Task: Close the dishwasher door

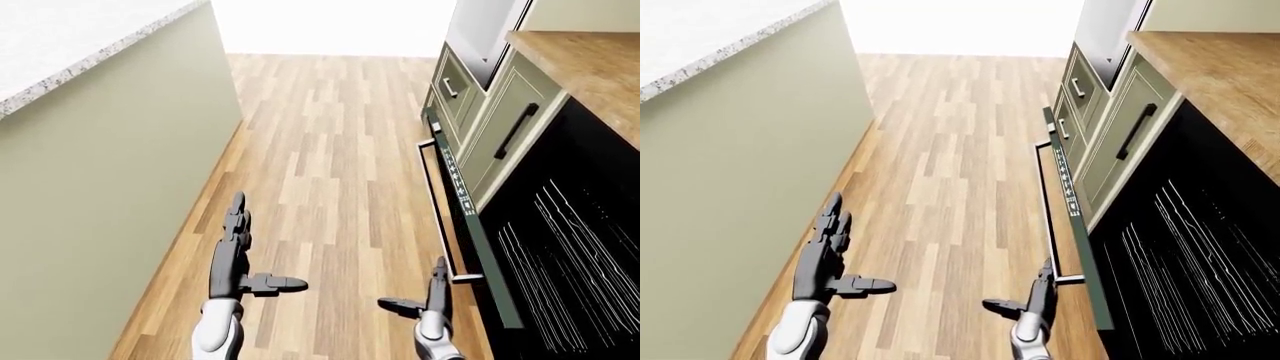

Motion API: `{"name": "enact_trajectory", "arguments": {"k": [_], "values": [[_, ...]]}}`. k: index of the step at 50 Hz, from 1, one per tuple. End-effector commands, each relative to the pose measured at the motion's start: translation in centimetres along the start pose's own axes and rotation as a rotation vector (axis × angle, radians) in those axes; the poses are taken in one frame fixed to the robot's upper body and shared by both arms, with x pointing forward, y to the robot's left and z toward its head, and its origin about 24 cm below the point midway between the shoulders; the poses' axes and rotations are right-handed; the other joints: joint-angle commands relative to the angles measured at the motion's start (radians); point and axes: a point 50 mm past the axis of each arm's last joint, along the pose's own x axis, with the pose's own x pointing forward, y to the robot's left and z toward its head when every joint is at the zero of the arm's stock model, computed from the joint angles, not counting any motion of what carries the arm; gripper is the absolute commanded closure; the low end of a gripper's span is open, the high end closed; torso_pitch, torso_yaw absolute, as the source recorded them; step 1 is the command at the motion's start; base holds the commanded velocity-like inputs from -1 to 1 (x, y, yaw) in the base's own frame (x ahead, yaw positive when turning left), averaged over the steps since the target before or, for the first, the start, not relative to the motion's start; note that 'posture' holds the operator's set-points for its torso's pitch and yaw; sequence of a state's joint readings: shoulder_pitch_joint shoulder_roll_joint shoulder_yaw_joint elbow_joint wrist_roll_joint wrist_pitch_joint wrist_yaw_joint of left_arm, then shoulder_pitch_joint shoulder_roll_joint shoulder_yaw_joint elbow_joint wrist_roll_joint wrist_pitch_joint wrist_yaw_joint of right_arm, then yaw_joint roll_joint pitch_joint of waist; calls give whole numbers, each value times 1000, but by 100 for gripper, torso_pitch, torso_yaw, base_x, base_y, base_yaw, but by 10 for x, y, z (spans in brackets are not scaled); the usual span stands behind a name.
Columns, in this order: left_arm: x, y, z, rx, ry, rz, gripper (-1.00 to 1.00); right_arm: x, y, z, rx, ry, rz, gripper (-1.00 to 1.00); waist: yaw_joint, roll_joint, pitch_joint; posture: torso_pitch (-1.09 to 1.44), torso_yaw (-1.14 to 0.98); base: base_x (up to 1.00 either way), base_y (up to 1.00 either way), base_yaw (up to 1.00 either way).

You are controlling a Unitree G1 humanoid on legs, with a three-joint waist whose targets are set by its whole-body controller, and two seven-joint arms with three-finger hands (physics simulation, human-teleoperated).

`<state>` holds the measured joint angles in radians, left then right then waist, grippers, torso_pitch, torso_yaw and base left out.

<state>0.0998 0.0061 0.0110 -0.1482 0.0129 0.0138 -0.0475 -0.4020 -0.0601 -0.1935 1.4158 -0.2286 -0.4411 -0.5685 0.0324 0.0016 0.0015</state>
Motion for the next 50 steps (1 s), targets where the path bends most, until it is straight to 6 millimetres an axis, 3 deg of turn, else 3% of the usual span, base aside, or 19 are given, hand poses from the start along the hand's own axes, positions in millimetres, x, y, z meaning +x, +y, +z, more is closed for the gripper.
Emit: {"name": "enact_trajectory", "arguments": {"k": [1,40,50], "values": [[3,0,16,3,-87,-2,-100,14,-21,17,72,-55,-137,-100,-9,-6,-19,0,0,0,0,0],[1,-3,14,8,-83,-9,-100,30,-56,19,53,-51,-222,-100,-9,-19,-18,0,0,0,0,0],[2,-3,13,9,-85,-8,-100,37,-73,22,66,-56,-261,-100,-9,-21,-18,0,0,0,0,0]]}}
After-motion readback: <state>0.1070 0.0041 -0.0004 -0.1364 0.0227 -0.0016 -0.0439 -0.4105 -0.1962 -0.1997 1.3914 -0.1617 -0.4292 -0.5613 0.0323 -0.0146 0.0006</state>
